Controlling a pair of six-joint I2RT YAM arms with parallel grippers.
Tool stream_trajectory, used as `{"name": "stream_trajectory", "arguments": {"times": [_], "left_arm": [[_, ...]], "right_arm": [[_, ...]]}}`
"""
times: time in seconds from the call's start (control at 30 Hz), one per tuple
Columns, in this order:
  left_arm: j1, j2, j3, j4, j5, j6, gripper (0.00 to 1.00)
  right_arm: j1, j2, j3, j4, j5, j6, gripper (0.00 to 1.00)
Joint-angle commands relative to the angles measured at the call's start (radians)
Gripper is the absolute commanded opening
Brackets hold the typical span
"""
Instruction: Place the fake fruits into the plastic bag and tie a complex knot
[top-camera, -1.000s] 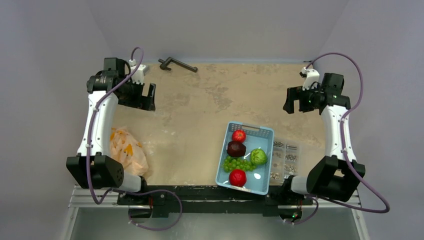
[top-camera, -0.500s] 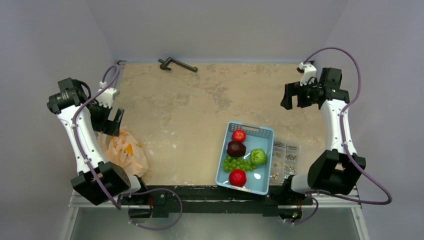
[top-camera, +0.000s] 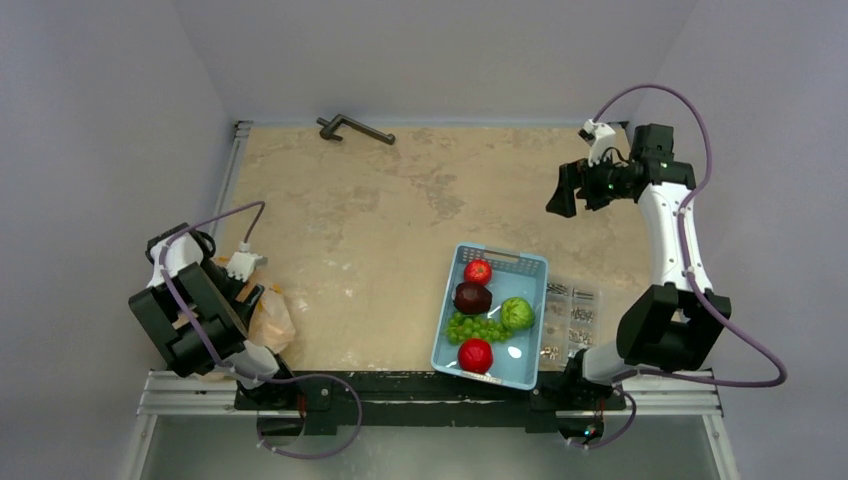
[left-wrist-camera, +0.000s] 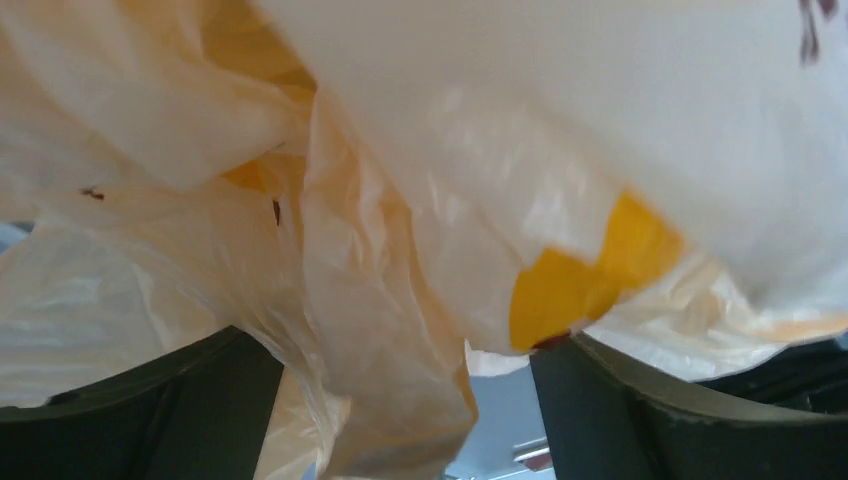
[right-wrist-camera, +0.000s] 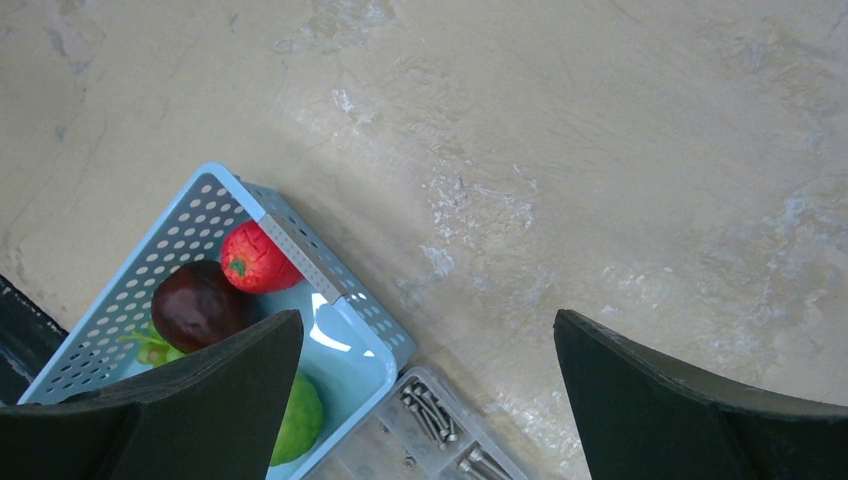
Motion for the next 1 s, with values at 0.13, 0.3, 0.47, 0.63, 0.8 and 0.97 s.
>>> {"name": "stream_trajectory", "arguments": {"times": [0.13, 0.3, 0.47, 0.63, 0.8, 0.97], "left_arm": [[-0.141, -0.024, 0.102, -0.059, 0.278, -0.119, 0.19], [-0.320, -0.081, 0.346, -0.105, 0.509, -0.359, 0.00], [-0.481, -0.055, 0.564, 0.026, 0.641, -0.745, 0.00], [-0.573, -0.044, 0.595, 0.232, 0.711, -1.032, 0.00], [-0.665, -0.040, 0.595, 0.344, 0.703, -1.112, 0.00], [-0.751, -0.036, 0.597, 0.369, 0.701, -1.147, 0.00]], "right_arm": [[0.043, -0.106, 0.031, 0.039, -0.054, 0.005, 0.99], [0.169, -0.166, 0.000, 0.179, -0.054, 0.102, 0.99], [0.386, -0.180, -0.014, 0.389, -0.058, 0.270, 0.99], [0.617, -0.150, -0.001, 0.581, -0.005, 0.375, 0.99], [0.826, -0.095, 0.013, 0.742, 0.068, 0.440, 0.99], [0.926, -0.009, 0.039, 0.866, 0.141, 0.534, 0.99]]}}
